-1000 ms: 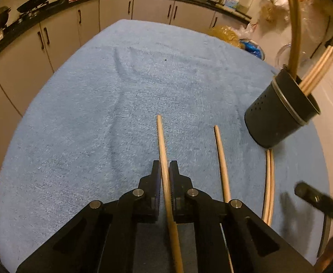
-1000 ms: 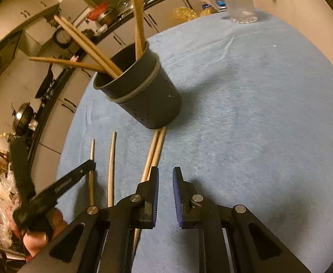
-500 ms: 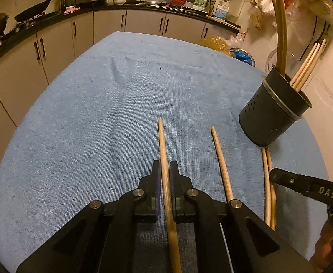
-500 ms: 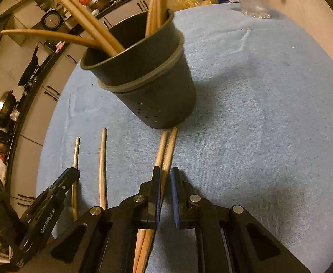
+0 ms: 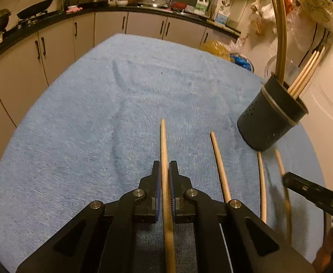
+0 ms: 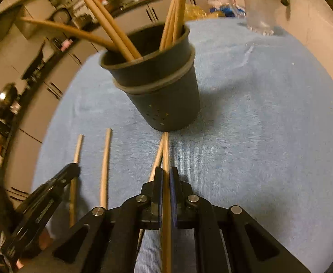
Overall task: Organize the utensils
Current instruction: 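Lift both chopsticks upright and carry them over the black cup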
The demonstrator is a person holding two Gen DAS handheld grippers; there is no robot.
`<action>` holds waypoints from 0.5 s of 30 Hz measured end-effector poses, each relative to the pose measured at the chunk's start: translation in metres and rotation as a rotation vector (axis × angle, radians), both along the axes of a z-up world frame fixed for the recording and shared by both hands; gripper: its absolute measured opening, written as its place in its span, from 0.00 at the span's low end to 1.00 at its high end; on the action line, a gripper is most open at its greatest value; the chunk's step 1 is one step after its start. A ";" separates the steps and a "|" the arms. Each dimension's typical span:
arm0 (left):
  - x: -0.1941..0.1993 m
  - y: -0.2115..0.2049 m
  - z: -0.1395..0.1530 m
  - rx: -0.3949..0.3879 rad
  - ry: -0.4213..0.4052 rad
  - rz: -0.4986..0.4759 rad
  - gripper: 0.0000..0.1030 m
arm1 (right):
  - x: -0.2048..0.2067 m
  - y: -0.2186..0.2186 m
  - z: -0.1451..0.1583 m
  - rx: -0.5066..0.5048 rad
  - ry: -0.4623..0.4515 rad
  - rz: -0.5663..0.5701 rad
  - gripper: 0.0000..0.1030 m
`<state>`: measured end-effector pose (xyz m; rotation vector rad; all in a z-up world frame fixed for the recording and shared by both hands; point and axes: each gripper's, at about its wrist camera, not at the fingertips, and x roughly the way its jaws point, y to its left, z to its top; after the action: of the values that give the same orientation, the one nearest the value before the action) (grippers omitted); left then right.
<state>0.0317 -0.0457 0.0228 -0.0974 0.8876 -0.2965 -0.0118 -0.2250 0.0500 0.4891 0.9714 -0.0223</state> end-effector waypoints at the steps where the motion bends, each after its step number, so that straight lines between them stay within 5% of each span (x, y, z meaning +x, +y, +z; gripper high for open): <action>1: -0.001 0.001 0.001 -0.003 -0.007 0.001 0.06 | -0.006 -0.001 0.003 -0.001 -0.020 0.004 0.06; 15: -0.048 0.002 0.051 -0.032 -0.147 0.002 0.06 | -0.074 -0.019 0.062 -0.035 -0.308 -0.060 0.06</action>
<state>-0.0168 -0.0434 0.0741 -0.1049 0.7367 -0.3125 -0.0855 -0.2437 0.1116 0.4730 0.6534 -0.0174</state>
